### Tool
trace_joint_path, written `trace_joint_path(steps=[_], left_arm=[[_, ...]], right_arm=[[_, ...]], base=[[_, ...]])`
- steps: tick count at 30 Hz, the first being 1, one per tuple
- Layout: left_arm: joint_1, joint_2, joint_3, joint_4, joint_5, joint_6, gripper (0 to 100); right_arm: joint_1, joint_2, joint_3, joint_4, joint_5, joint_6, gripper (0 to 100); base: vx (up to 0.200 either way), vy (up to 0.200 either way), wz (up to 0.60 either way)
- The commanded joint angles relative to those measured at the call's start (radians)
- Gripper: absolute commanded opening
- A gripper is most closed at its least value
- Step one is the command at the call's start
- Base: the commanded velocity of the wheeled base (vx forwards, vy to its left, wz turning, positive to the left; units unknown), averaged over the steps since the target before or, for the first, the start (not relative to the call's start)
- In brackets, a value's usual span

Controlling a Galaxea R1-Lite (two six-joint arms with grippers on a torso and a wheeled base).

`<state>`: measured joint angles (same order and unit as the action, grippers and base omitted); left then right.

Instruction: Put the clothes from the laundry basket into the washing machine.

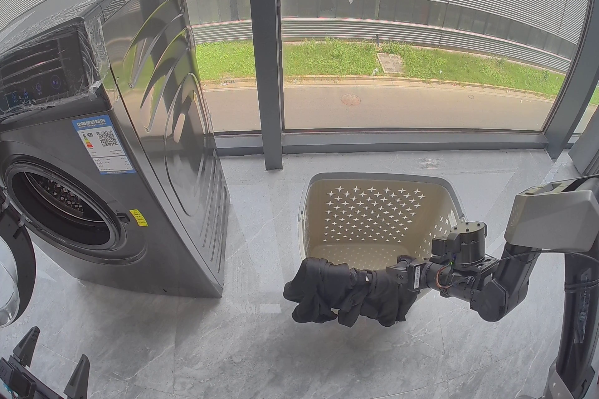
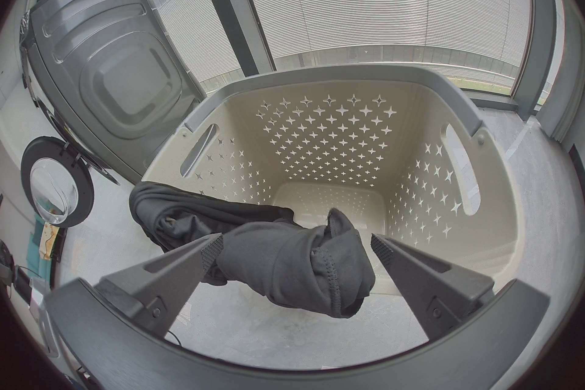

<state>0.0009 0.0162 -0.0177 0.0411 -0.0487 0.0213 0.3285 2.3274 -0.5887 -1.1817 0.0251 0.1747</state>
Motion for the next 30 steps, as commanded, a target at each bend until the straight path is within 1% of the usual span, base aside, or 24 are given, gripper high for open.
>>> trace_joint_path(steps=[1,10,15,16,26,30], left_arm=[[0.001,-0.016,0.018,0.000,0.001,0.000,100],[0.001,-0.016,0.018,0.000,0.000,0.000,100],[0.001,-0.016,0.018,0.000,0.000,0.000,100],[0.001,-0.016,0.018,0.000,0.001,0.000,100],[0.001,-0.016,0.018,0.000,0.001,0.000,100],[0.001,-0.016,0.018,0.000,0.001,0.000,100]], right_arm=[[0.001,0.058,-0.002,-0.013,-0.001,0.000,100],[0.001,0.058,-0.006,-0.004,-0.005,-0.001,100],[0.003,0.058,-0.010,-0.007,-0.021,-0.001,100],[0.004,0.056,-0.008,-0.003,-0.021,-0.001,0],[0.020,0.047,-0.005,-0.001,-0.030,-0.001,0],[0.034,0.024,0.006,-0.013,-0.030,0.006,0]], base=[[0.000,0.000,0.00],[0.000,0.000,0.00],[0.000,0.000,0.00],[0.000,0.000,0.00],[0.000,0.000,0.00],[0.000,0.000,0.00]])
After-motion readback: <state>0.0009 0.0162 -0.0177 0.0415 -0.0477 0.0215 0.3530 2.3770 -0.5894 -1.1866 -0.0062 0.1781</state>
